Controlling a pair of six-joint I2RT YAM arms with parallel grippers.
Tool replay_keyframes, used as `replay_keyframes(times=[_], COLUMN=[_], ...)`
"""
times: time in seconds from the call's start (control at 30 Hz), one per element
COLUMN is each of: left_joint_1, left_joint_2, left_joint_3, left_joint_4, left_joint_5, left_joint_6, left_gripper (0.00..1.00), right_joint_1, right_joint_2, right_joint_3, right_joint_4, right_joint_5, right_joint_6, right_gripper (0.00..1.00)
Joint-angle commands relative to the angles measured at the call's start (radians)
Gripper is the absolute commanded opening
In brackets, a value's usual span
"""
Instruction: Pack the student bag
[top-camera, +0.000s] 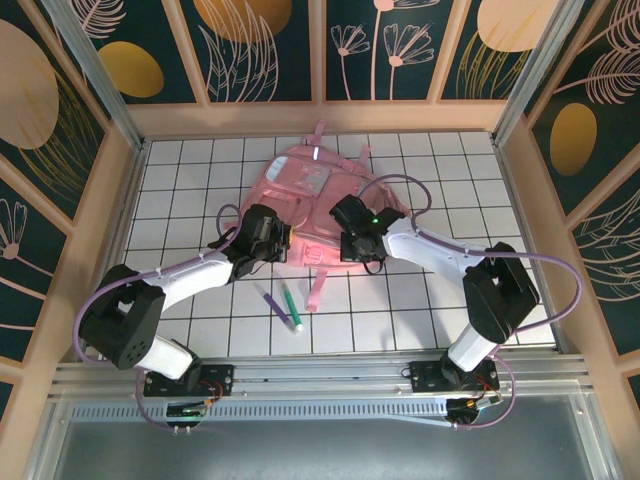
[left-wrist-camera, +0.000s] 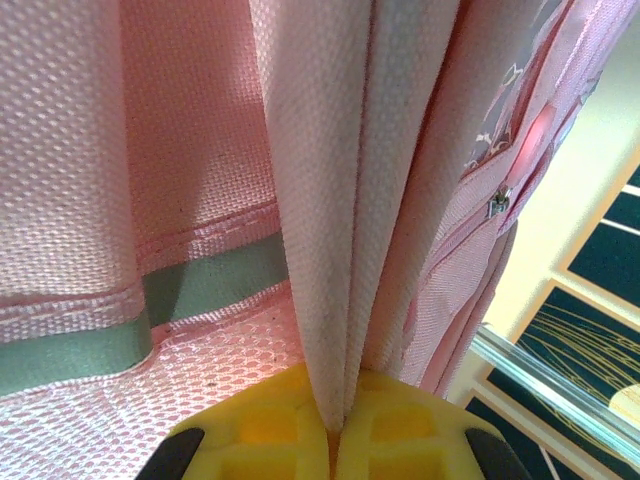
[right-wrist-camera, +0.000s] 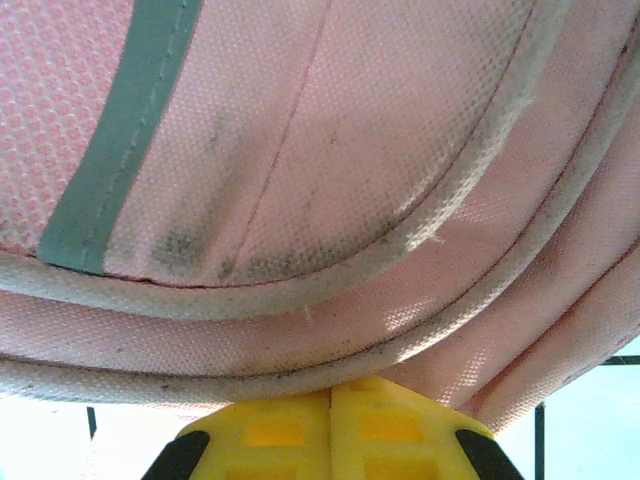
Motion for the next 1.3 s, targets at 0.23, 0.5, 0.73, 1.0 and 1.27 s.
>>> replay_keyframes(times=[0.23, 0.5, 0.73, 1.0, 1.27], left_joint_1=[0.009, 0.070, 0.174, 0.326, 0.392], left_joint_2=[-0.051, -0.040, -0.044, 0.131, 0.374], left_joint_3=[0.005, 0.028, 0.037, 0.293, 0.552], left_joint_4=[-0.013, -0.065, -0.101, -0.219, -0.280], left_joint_5=[-0.065, -0.043, 0.044, 0.153, 0.268], left_joint_6=[0.029, 0.152, 0.324, 0.697, 0.809], left_gripper=[0.00, 0.00, 0.00, 0.00, 0.24], right_joint_1=[-0.083, -0.153, -0.182, -0.167, -0.070], right_joint_2=[-0.071, -0.092, -0.145, -0.189, -0.177], right_joint_3=[0.051, 0.009, -0.040, -0.046, -0.005], right_joint_4=[-0.056, -0.061, -0.027, 0.024, 0.085], right_joint_5=[0.020, 0.068, 0.032, -0.139, -0.229], right_joint_6=[-0.179, -0.350, -0.421, -0.422, -0.385], right_gripper=[0.00, 0.00, 0.00, 0.00, 0.00])
